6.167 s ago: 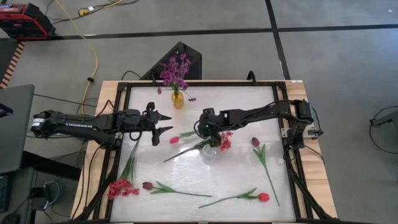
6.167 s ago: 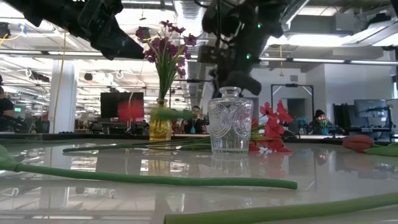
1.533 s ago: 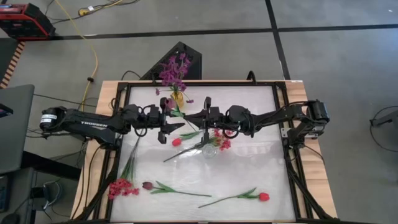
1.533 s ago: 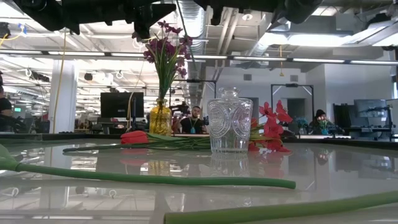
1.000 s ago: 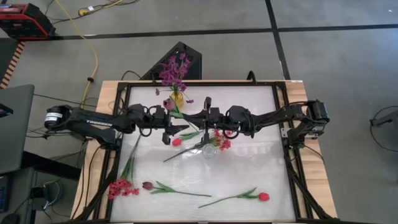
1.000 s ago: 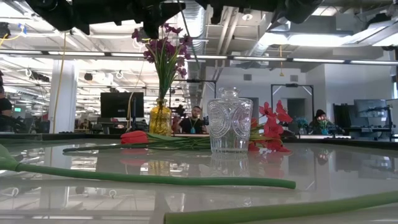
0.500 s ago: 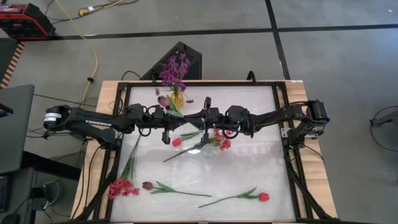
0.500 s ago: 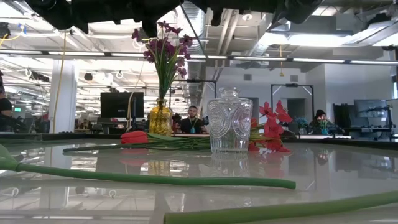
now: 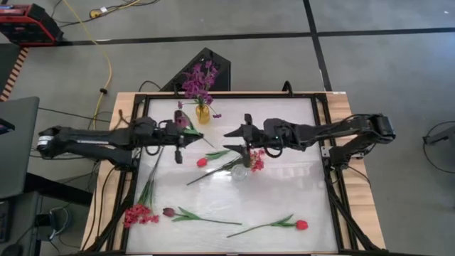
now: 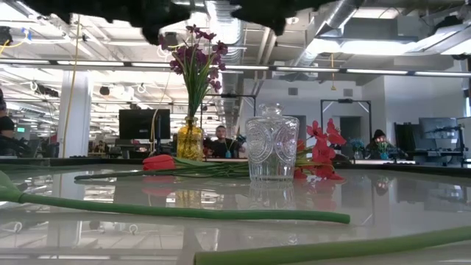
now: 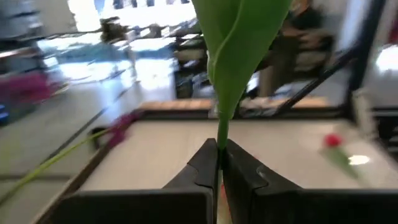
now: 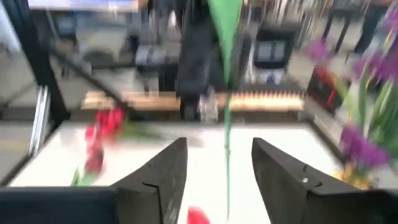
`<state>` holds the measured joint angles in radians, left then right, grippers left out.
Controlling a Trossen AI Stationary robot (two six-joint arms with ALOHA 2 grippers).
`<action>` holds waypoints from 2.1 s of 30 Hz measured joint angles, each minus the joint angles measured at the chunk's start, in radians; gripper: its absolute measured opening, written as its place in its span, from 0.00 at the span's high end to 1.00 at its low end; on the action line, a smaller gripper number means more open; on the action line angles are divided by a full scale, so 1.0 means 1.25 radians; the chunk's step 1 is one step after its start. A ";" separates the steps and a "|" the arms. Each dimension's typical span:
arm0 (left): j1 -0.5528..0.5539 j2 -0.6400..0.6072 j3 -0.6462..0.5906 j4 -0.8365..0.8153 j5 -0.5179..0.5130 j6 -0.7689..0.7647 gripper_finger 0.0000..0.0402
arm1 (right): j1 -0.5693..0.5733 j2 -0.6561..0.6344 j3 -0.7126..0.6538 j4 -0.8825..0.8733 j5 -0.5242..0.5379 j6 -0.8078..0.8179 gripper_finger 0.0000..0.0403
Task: Sort flowers into vase by color
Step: Put the right purple flower into the yellow vase
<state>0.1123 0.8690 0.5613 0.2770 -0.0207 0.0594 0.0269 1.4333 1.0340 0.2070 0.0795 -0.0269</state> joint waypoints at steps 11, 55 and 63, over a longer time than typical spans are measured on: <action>0.006 -0.206 -0.007 -0.149 -0.362 0.082 1.00 | 0.019 -0.025 0.000 -0.081 -0.001 -0.004 0.43; 0.505 0.008 -0.008 0.072 0.168 -0.038 1.00 | -0.030 -0.010 0.000 -0.196 0.020 0.004 0.43; 0.505 0.075 -0.008 0.113 0.154 -0.035 1.00 | -0.034 -0.010 0.000 -0.189 0.022 0.002 0.44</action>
<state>0.7441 0.9632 0.5518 0.4183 0.1715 0.0152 -0.0158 1.4212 1.0340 -0.0296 0.1067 -0.0242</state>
